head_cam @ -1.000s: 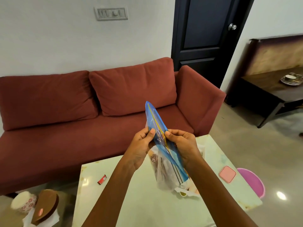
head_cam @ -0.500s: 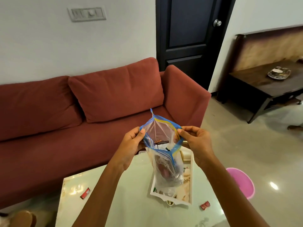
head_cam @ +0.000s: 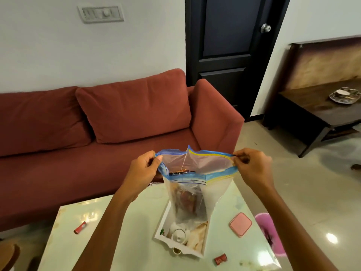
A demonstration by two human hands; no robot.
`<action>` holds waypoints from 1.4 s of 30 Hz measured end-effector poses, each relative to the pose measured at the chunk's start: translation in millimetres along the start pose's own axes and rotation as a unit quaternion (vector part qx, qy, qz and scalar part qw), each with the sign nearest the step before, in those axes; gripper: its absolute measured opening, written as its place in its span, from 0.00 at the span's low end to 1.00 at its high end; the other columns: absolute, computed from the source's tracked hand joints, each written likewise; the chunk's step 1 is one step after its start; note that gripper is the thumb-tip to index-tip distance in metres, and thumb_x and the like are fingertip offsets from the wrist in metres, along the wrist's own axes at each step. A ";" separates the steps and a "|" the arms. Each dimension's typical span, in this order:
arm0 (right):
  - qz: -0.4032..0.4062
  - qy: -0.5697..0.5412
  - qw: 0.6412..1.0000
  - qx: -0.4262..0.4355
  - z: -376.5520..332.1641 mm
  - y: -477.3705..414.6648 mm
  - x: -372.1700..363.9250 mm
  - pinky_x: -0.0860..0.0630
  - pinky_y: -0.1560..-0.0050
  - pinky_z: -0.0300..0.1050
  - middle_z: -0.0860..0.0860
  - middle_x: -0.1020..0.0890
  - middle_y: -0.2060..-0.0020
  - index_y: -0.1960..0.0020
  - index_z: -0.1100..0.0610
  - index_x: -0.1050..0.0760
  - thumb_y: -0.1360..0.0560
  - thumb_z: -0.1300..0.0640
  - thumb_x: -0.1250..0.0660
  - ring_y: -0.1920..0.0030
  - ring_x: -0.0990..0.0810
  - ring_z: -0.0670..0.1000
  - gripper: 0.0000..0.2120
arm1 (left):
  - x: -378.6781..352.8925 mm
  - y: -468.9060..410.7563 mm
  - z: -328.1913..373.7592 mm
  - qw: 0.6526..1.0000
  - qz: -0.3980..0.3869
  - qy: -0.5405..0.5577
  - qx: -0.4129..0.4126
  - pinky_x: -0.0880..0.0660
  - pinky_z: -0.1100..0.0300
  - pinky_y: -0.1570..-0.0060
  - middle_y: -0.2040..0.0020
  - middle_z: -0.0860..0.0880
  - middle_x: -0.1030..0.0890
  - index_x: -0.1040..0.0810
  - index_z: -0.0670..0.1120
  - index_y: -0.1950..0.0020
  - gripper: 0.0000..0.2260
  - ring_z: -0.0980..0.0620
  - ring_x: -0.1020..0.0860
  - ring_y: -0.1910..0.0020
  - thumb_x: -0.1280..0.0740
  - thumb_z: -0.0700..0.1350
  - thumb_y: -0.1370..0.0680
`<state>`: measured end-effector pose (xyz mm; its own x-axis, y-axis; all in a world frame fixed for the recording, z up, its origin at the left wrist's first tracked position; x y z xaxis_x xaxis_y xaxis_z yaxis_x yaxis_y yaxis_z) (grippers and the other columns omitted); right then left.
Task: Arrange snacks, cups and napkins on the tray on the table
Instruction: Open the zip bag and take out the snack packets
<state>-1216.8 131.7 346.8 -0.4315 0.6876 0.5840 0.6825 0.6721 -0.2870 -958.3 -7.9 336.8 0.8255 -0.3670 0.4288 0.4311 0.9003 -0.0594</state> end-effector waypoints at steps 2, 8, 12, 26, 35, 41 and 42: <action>-0.012 -0.001 1.000 0.003 17.3 -9.9 13.6 0.31 0.68 0.21 0.49 0.20 0.70 0.59 0.60 0.18 0.31 0.66 0.31 0.70 0.24 0.42 0.04 | -16.2 1.0 4.3 1.000 0.010 0.004 0.004 0.22 0.61 0.65 0.65 0.41 0.23 0.31 0.31 0.59 0.14 0.59 0.24 0.69 0.40 0.42 0.21; -0.059 0.001 0.998 0.014 51.2 -21.6 38.2 0.28 0.66 0.29 0.52 0.17 0.68 0.58 0.57 0.20 0.31 0.64 0.29 0.69 0.22 0.46 0.04 | -84.4 5.6 24.0 1.000 -0.008 0.022 -0.001 0.27 0.68 0.67 0.69 0.45 0.25 0.32 0.37 0.65 0.14 0.58 0.26 0.70 0.40 0.43 0.21; -0.061 0.098 0.987 0.110 35.9 -12.3 48.1 0.26 0.55 0.46 0.56 0.17 0.54 0.53 0.61 0.21 0.34 0.66 0.27 0.54 0.20 0.57 0.10 | -125.5 13.1 32.4 1.000 -0.013 0.019 0.001 0.25 0.67 0.67 0.67 0.43 0.25 0.32 0.34 0.63 0.15 0.54 0.26 0.69 0.41 0.44 0.21; -0.490 0.259 0.826 0.101 72.9 49.9 -101.2 0.26 0.45 0.55 0.63 0.28 0.41 0.38 0.63 0.36 0.26 0.64 0.36 0.41 0.28 0.64 0.18 | -165.8 39.3 57.9 0.997 -0.078 -0.012 -0.017 0.31 0.64 0.66 0.71 0.41 0.28 0.32 0.39 0.65 0.15 0.55 0.31 0.70 0.41 0.45 0.21; -0.367 0.255 0.891 0.077 85.1 39.6 -114.2 0.27 0.45 0.49 0.58 0.28 0.39 0.37 0.59 0.35 0.24 0.61 0.37 0.39 0.28 0.57 0.17 | -163.2 44.6 74.6 0.995 -0.079 -0.058 -0.035 0.28 0.43 0.59 0.64 0.32 0.26 0.30 0.38 0.63 0.13 0.36 0.28 0.65 0.41 0.45 0.21; -0.283 0.205 0.933 0.081 89.3 40.2 -102.0 0.28 0.59 0.46 0.56 0.19 0.53 0.51 0.57 0.32 0.21 0.62 0.44 0.54 0.20 0.56 0.04 | -158.3 43.5 77.1 0.998 -0.040 -0.051 -0.026 0.27 0.41 0.59 0.65 0.32 0.26 0.30 0.37 0.64 0.14 0.39 0.29 0.67 0.41 0.45 0.21; -0.282 0.197 0.937 0.062 93.7 40.4 -102.4 0.28 0.59 0.46 0.56 0.19 0.53 0.51 0.57 0.31 0.21 0.61 0.45 0.54 0.20 0.56 0.05 | -157.5 43.1 76.8 0.998 -0.034 -0.048 -0.023 0.27 0.41 0.58 0.65 0.32 0.25 0.30 0.37 0.63 0.15 0.37 0.28 0.66 0.41 0.45 0.21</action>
<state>-1200.3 114.2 204.3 -0.4351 0.0751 0.8972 0.3271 0.9416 0.0799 -1097.7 106.6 335.9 0.7562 -0.3998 0.5180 0.5027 0.8617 -0.0688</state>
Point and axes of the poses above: each hand's wrist, its own y-axis away from the middle knuckle, its own x-axis out of the back of the hand, z = x × y, the point moved 9 cm from there along -y, towards the middle knuckle
